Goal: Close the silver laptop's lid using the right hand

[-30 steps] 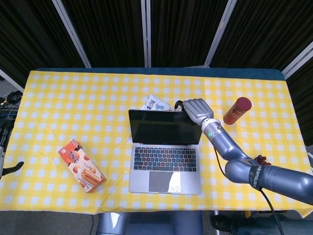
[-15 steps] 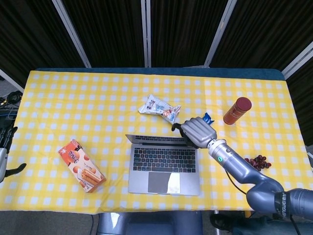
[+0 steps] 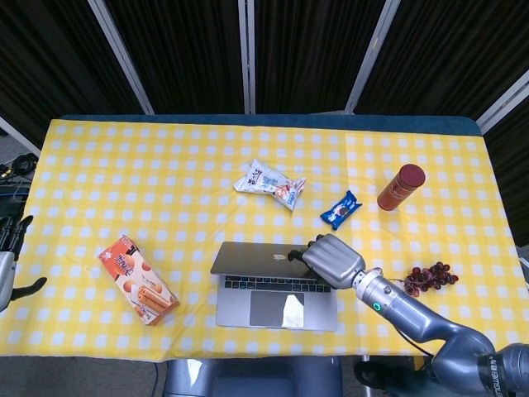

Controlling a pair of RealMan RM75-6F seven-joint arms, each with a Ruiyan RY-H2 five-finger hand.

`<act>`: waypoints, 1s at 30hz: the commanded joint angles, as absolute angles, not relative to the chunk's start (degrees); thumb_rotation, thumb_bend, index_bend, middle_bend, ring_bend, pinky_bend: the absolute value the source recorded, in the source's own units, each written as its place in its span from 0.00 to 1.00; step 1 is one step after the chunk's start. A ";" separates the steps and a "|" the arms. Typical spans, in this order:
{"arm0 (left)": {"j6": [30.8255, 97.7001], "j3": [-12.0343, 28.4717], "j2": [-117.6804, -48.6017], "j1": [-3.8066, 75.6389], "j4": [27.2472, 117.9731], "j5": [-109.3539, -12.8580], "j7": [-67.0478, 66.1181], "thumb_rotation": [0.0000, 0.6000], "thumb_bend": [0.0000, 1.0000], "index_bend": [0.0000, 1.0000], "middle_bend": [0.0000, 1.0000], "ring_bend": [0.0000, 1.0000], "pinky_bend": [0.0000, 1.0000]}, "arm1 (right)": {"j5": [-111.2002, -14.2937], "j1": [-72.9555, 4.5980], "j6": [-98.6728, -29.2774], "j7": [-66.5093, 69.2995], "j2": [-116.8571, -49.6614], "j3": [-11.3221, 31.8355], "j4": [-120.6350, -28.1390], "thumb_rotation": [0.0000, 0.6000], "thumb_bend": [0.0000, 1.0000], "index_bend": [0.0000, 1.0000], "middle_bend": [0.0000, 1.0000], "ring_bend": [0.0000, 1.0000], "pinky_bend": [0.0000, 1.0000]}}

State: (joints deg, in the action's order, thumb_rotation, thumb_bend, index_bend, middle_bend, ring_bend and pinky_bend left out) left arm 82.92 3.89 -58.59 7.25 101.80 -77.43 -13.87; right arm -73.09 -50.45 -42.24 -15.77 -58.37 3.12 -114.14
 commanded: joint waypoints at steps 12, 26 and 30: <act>82.90 3.59 -58.79 7.09 101.94 -78.07 -14.22 1.00 0.00 0.00 0.00 0.00 0.00 | -78.27 -47.07 -43.51 -24.52 -66.48 -3.27 -109.15 1.00 1.00 0.27 0.45 0.44 0.41; 82.81 3.32 -59.32 7.00 101.79 -78.40 -15.10 1.00 0.00 0.00 0.00 0.00 0.00 | -81.51 -44.32 -44.29 -23.47 -70.16 -5.96 -103.93 1.00 1.00 0.26 0.45 0.44 0.41; 82.91 3.39 -59.45 6.95 101.75 -78.34 -15.26 1.00 0.00 0.00 0.00 0.00 0.00 | -83.40 -43.03 -47.08 -22.00 -69.34 -5.68 -104.69 1.00 1.00 0.25 0.44 0.43 0.39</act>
State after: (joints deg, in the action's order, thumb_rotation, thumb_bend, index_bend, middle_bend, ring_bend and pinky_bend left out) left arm 82.89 3.38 -59.45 6.96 101.76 -78.36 -15.27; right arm -82.39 -43.73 -45.34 -22.79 -70.03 -5.96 -103.91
